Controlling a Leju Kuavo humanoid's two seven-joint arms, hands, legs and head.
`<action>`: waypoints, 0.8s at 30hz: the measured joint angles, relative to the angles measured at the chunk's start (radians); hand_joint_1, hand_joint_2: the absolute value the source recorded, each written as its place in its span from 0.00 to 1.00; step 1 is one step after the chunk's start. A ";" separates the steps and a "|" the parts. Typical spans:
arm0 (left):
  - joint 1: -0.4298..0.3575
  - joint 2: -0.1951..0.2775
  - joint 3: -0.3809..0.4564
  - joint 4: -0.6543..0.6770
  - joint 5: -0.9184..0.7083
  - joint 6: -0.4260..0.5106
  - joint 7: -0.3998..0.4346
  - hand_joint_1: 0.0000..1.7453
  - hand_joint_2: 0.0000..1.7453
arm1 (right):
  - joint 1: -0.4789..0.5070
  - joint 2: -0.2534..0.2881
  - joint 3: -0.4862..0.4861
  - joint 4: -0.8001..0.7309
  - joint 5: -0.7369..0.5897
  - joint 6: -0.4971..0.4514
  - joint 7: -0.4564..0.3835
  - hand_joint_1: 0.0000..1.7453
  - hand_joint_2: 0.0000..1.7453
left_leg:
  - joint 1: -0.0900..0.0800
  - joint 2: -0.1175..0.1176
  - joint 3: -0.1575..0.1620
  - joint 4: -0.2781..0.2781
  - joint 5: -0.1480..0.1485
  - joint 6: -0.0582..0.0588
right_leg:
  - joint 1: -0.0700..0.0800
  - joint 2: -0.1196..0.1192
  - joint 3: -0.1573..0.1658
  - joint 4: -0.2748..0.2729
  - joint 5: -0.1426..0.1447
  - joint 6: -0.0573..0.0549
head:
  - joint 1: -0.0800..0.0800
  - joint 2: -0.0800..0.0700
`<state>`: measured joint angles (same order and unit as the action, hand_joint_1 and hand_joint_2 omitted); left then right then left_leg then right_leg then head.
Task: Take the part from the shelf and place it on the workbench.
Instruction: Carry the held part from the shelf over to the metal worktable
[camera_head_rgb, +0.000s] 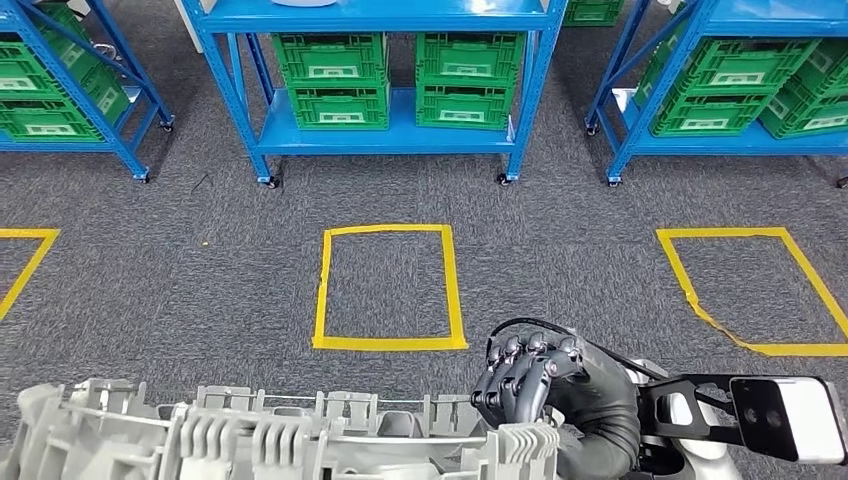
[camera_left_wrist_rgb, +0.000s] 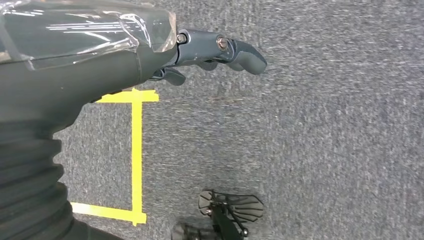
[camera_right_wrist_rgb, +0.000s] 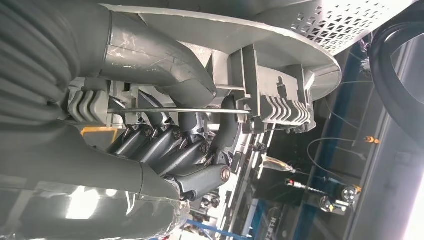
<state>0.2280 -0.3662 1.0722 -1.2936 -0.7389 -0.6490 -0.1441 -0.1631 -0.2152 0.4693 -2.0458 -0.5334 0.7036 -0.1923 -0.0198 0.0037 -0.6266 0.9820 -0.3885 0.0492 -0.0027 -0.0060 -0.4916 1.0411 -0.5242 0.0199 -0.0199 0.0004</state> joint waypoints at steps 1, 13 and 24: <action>0.002 0.000 -0.001 0.000 0.003 0.000 0.001 0.00 1.00 | 0.000 0.000 0.000 -0.001 -0.001 -0.001 0.000 0.97 1.00 | 0.000 0.000 -0.006 0.003 0.008 -0.004 | 0.005 0.000 0.033 -0.054 -0.005 -0.008 | 0.000 0.000; 0.013 0.001 -0.005 -0.001 0.010 0.006 0.004 0.00 1.00 | 0.005 0.000 0.000 -0.001 -0.004 -0.003 -0.003 0.97 1.00 | 0.043 -0.004 -0.019 0.279 -0.141 -0.072 | -0.005 -0.006 -0.080 -0.073 0.095 -0.033 | 0.001 0.000; 0.010 0.004 -0.014 -0.009 0.021 0.013 0.011 0.00 1.00 | 0.004 -0.003 -0.005 -0.002 -0.003 -0.003 -0.013 0.97 1.00 | 0.029 0.002 0.093 -0.016 -0.073 -0.006 | -0.013 -0.002 -0.194 0.123 -0.010 -0.009 | 0.009 0.000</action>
<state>0.2376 -0.3619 1.0582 -1.3023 -0.7178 -0.6363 -0.1330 -0.1593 -0.2177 0.4639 -2.0473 -0.5363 0.7008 -0.2053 0.0092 0.0053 -0.5339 0.9661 -0.4614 0.0434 -0.0158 -0.0084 -0.6858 1.1638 -0.5347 0.0112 -0.0108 0.0004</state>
